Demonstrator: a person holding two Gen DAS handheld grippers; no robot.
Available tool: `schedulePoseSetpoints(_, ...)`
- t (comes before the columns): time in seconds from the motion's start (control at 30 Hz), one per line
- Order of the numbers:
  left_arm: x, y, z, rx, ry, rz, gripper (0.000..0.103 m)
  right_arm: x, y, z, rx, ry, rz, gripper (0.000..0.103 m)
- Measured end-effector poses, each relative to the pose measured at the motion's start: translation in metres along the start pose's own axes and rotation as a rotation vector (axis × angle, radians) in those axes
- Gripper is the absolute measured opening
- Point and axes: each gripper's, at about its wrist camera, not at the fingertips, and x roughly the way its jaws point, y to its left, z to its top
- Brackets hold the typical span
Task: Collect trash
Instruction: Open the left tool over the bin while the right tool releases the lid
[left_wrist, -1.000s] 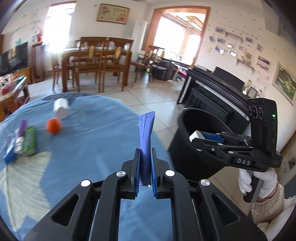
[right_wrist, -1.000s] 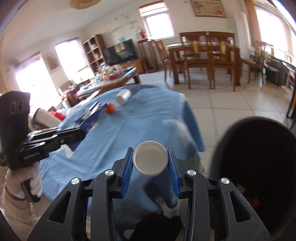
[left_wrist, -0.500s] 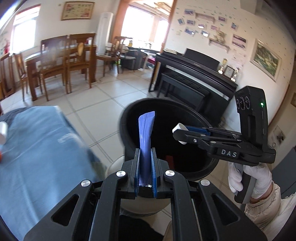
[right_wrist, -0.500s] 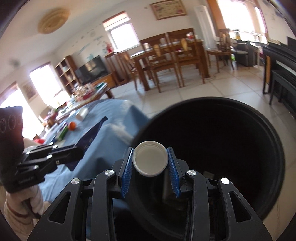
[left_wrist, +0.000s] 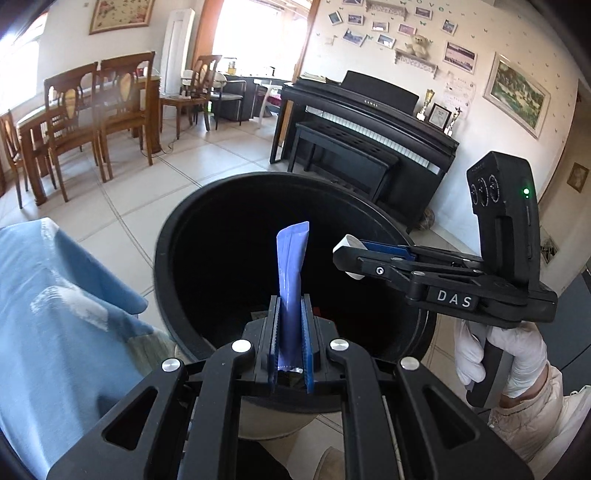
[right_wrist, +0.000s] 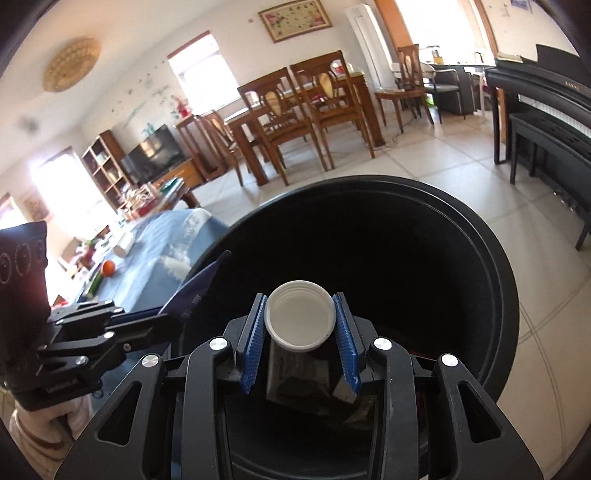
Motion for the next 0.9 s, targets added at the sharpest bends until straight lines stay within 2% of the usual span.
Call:
schedulePoseSetpoints(0.3,0.011,-0.005,0.001,0.008,0.019,0.004,0.015,0.002,-0.005,-0.001,0.013,0.006,-0.016,0.037)
schedulePoseSetpoints(0.37,0.01,-0.004,0.001,0.01,0.019,0.002,0.016,0.003,-0.004,-0.001,0.015,0.008,-0.019,0.041)
schedulePoseSetpoints(0.43,0.01,-0.004,0.001,0.017,0.022,0.007,0.016,0.002,-0.003,-0.001,0.02,0.007,-0.016,0.056)
schedulePoseSetpoints(0.7,0.004,-0.007,-0.001,0.024,0.016,-0.004,0.017,-0.002,0.006,0.002,0.012,-0.008,-0.027,0.057)
schedulePoseSetpoints(0.73,0.003,-0.007,-0.001,0.023,0.015,-0.004,0.02,-0.003,0.008,0.003,0.01,-0.011,-0.031,0.057)
schedulePoseSetpoints(0.77,0.001,-0.007,-0.002,0.022,0.012,-0.004,0.028,-0.004,0.009,0.004,0.01,-0.013,-0.033,0.057)
schedulePoseSetpoints(0.8,-0.001,-0.006,-0.003,0.02,0.003,0.001,0.041,-0.005,0.012,0.004,0.008,-0.016,-0.035,0.057)
schedulePoseSetpoints(0.87,-0.006,-0.005,-0.006,0.024,-0.018,0.01,0.057,-0.008,0.015,0.005,0.006,-0.023,-0.04,0.057)
schedulePoseSetpoints(0.9,-0.009,-0.004,-0.007,0.025,-0.029,0.016,0.061,-0.009,0.018,0.006,0.004,-0.025,-0.041,0.057)
